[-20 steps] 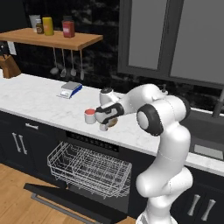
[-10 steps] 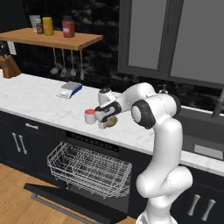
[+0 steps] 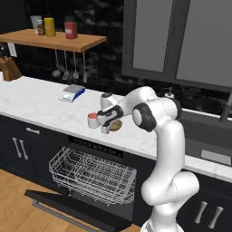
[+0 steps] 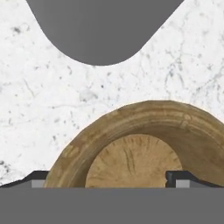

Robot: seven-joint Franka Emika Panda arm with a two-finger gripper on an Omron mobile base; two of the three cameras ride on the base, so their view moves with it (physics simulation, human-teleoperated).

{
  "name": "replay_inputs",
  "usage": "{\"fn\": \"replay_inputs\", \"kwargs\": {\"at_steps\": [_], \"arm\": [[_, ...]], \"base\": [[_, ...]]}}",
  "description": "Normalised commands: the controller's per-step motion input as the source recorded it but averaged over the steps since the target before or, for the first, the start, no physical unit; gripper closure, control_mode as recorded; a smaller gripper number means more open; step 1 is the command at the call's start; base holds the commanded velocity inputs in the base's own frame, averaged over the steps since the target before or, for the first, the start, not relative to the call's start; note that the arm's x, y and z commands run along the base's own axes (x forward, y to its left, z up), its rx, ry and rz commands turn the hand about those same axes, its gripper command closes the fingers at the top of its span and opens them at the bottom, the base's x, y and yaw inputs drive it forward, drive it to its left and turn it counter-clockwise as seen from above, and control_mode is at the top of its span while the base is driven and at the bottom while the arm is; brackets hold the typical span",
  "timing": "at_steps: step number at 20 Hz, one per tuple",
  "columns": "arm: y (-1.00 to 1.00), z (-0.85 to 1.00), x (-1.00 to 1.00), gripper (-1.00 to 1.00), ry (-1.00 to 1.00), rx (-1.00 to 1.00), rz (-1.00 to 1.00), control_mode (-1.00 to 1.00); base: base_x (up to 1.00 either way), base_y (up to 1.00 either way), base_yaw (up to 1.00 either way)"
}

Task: Pick up the cup and bowl from the counter, place them in the dishwasher, and close the dishwasher door.

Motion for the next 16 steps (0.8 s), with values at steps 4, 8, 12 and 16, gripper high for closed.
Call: {"fn": "replay_inputs", "kwargs": {"at_steps": [4, 8, 12, 16], "arm": [[0.00, -0.29, 0.00, 1.00, 0.00, 0.00, -0.01, -1.00], [-0.03, -0.07, -0.12, 1.00, -0.02, 0.00, -0.03, -1.00], [-0.03, 0.00, -0.36, 1.00, -0.05, 0.02, -0.04, -1.00], [0.00, 0.04, -0.89, 1.00, -0.09, 0.05, -0.02, -1.00]], "base": [[0.00, 0.00, 0.00], [0.00, 0.00, 0.00], [0.00, 0.00, 0.00], [0.00, 0.00, 0.00]]}}
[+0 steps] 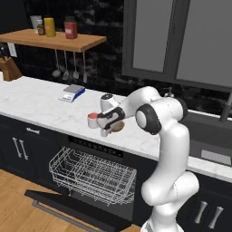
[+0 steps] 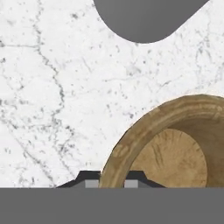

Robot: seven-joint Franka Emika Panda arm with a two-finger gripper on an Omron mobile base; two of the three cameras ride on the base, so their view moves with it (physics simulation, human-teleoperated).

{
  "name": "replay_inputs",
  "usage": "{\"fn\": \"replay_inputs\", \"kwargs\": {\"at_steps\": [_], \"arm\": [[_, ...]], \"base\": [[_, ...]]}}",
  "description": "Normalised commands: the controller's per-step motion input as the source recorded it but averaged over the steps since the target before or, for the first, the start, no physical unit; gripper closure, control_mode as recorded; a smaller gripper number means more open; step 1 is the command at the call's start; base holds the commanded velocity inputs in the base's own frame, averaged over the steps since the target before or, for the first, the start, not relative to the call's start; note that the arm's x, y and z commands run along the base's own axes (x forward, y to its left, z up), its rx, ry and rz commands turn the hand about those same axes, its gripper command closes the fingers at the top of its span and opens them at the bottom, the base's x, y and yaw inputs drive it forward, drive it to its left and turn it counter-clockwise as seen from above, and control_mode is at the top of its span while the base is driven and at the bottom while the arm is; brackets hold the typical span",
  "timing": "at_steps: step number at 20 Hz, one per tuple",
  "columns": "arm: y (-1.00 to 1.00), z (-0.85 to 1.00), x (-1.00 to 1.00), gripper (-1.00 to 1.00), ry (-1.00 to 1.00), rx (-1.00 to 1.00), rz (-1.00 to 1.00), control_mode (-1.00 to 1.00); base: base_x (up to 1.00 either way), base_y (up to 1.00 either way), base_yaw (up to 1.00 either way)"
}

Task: Pick up the cup and bowl from the counter, place them in the dishwasher, and close the dishwasher door.

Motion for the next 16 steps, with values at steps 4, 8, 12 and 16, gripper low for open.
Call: {"fn": "replay_inputs", "kwargs": {"at_steps": [4, 8, 12, 16], "arm": [[0.00, 0.26, -1.00, 1.00, -0.14, 0.10, 0.00, -1.00], [0.09, 0.27, -1.00, 1.00, -0.05, 0.15, 0.00, -1.00], [0.42, 0.12, -1.00, 1.00, 0.00, 0.16, 0.00, -1.00], [0.69, 0.00, -0.94, 1.00, 0.00, 0.09, 0.00, -1.00]], "base": [[0.00, 0.00, 0.00], [0.00, 0.00, 0.00], [0.00, 0.00, 0.00], [0.00, 0.00, 0.00]]}}
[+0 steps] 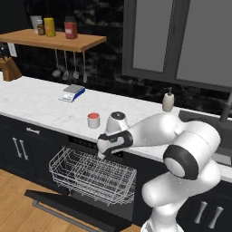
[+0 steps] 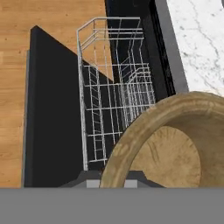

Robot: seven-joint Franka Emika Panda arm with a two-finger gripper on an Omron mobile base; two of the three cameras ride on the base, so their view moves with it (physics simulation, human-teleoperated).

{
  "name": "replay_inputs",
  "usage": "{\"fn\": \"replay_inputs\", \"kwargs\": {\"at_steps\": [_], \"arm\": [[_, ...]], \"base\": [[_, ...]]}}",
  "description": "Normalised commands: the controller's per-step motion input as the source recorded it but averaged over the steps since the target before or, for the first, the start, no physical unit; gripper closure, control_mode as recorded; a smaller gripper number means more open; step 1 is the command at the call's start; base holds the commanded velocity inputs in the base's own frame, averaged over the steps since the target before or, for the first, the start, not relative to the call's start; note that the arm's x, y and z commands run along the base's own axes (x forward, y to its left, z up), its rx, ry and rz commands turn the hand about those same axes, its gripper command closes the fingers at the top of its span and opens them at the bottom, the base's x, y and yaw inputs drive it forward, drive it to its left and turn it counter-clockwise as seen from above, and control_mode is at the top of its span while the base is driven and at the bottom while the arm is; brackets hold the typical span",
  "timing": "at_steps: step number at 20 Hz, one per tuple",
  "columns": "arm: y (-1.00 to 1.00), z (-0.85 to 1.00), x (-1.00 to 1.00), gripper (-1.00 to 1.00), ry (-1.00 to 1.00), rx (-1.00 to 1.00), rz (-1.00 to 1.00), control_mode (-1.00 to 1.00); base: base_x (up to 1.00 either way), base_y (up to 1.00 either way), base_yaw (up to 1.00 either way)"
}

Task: Pick up the cup and bowl from the counter, place them in the dishwasher, and close the dishwasher door.

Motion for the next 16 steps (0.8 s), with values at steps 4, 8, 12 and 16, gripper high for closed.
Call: {"fn": "replay_inputs", "kwargs": {"at_steps": [4, 8, 12, 16], "arm": [[0.94, -0.18, -0.50, 1.00, 0.00, 0.00, -0.02, -1.00], [0.77, -0.41, -0.06, 1.00, 0.03, -0.01, -0.08, -1.00], [0.54, -0.54, 0.08, 1.00, 0.07, 0.00, -0.14, -1.00], [0.40, -0.53, 0.08, 1.00, 0.02, 0.00, -0.22, -1.00]], "base": [[0.00, 0.00, 0.00], [0.00, 0.00, 0.00], [0.00, 0.00, 0.00], [0.00, 0.00, 0.00]]}}
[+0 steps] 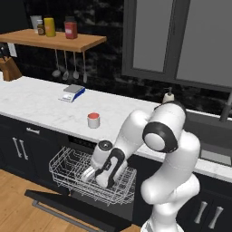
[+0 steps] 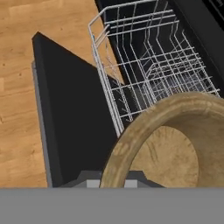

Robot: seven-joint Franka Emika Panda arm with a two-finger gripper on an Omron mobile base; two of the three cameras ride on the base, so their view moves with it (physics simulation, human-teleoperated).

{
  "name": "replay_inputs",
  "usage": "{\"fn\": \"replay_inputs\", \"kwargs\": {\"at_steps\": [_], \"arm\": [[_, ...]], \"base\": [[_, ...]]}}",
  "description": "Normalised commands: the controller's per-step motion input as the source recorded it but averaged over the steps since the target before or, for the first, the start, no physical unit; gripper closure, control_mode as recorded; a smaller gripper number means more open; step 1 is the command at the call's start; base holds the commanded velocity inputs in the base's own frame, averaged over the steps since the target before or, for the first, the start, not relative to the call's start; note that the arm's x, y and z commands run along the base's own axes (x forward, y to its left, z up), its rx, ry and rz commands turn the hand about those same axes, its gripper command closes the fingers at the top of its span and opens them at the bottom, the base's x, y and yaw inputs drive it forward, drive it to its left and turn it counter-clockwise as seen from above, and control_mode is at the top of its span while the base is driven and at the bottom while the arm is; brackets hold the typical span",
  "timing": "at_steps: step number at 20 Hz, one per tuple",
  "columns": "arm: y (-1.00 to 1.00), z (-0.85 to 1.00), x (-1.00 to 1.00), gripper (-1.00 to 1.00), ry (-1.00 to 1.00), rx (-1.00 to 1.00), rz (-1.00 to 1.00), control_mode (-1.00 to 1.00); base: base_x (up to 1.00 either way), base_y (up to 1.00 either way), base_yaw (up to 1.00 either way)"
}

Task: Pick up the cup and bowl from the counter, place them in the dishwasher, and close the dishwasher door.

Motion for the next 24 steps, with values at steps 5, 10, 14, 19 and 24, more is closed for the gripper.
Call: {"fn": "replay_inputs", "kwargs": {"at_steps": [5, 10, 14, 19, 24], "arm": [[0.30, -0.32, 0.08, 1.00, 0.00, 0.00, -0.24, -1.00], [0.21, -0.37, 0.12, 1.00, 0.00, 0.00, -0.25, -1.00], [0.15, -0.54, 0.00, 1.00, 0.02, 0.00, -0.28, -1.00], [0.02, -0.47, 0.02, 1.00, 0.00, 0.00, -0.29, -1.00], [0.00, -0.30, 0.14, 1.00, 0.00, 0.00, -0.27, -1.00]], "base": [[0.00, 0.00, 0.00], [0.00, 0.00, 0.00], [0.00, 0.00, 0.00], [0.00, 0.00, 0.00], [0.00, 0.00, 0.00]]}}
